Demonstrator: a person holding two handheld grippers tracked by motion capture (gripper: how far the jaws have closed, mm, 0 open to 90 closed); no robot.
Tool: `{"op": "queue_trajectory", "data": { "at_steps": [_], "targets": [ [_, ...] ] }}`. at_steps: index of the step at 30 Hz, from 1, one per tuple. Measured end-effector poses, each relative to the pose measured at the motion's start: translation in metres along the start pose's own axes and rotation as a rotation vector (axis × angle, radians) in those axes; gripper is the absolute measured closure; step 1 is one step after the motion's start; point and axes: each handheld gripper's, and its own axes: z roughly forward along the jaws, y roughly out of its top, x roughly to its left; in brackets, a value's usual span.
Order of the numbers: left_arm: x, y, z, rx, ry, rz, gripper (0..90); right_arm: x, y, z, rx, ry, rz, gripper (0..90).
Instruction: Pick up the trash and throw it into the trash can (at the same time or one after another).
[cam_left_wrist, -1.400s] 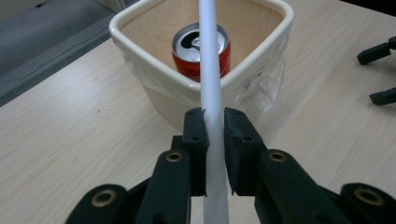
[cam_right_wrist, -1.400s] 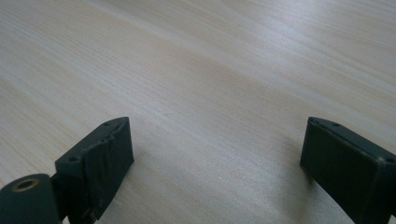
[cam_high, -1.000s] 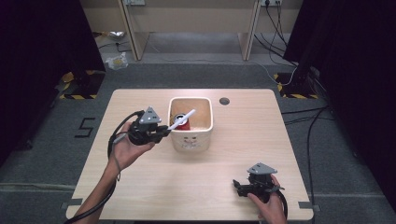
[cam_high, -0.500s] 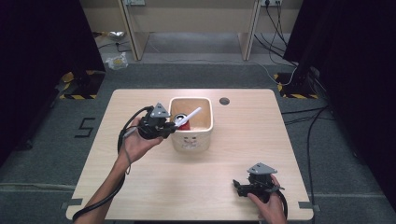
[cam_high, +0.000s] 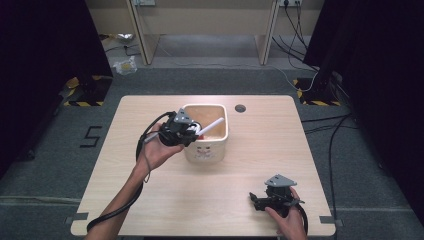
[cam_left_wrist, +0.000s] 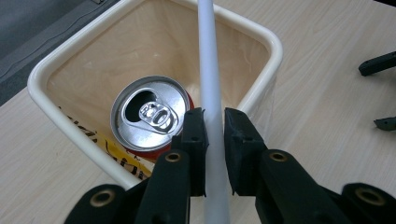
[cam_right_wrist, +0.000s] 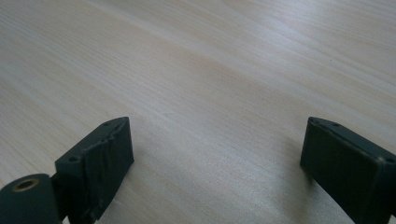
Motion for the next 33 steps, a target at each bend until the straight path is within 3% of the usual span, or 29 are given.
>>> {"op": "queue_trajectory", "data": {
  "at_steps": [8,12,13,19,26,33],
  "targets": [
    [-0.001,0.008,0.005,-0.001,-0.006,0.003,76.1,0.0,0.0,0.0,-0.001,0.0,-0.003,9.4],
    [-0.003,0.013,0.003,-0.035,-0.003,-0.001,66.8,0.0,0.0,0.0,-0.001,0.0,-0.004,9.4],
    [-0.006,0.016,-0.002,-0.079,0.0,-0.005,62.4,0.0,0.0,0.0,-0.001,0.0,-0.004,9.4],
    [-0.009,0.021,-0.013,-0.095,-0.007,0.005,57.0,0.0,0.0,0.0,-0.001,0.0,-0.004,9.4],
    [-0.001,0.012,-0.017,-0.087,-0.019,-0.053,41.1,0.0,0.0,0.0,-0.001,0.0,-0.003,9.4],
    [0.005,0.008,-0.025,-0.098,-0.007,-0.078,35.0,0.0,0.0,0.0,-0.001,0.0,-0.002,9.4]
  ]
}}
